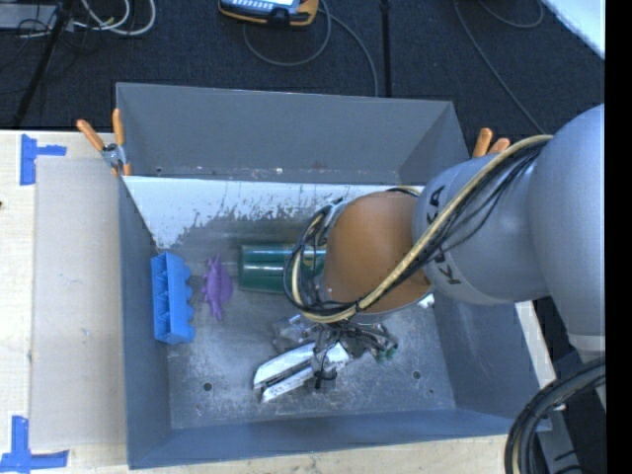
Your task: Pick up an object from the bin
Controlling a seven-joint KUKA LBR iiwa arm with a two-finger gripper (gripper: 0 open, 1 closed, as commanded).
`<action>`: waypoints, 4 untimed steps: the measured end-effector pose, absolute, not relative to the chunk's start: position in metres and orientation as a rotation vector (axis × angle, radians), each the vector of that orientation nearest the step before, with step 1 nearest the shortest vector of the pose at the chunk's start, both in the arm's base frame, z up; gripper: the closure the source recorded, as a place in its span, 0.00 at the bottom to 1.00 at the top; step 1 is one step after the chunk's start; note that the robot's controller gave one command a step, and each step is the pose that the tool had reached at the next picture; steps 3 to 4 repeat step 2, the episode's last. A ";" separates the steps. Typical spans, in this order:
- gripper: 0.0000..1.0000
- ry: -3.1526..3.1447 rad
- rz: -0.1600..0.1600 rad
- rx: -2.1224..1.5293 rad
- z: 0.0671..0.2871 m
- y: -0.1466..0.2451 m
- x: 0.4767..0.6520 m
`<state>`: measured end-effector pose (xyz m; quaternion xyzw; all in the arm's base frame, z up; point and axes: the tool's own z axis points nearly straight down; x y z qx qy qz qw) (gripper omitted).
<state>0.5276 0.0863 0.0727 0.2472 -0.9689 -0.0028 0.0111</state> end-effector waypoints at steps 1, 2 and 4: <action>1.00 -3.023 -0.009 0.770 0.073 0.086 0.528; 1.00 -3.021 -0.010 0.774 0.202 0.090 0.535; 1.00 -3.021 -0.010 0.774 0.202 0.090 0.535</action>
Offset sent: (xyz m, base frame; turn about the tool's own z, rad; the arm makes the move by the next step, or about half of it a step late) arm 0.0076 0.0026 0.1304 -0.0060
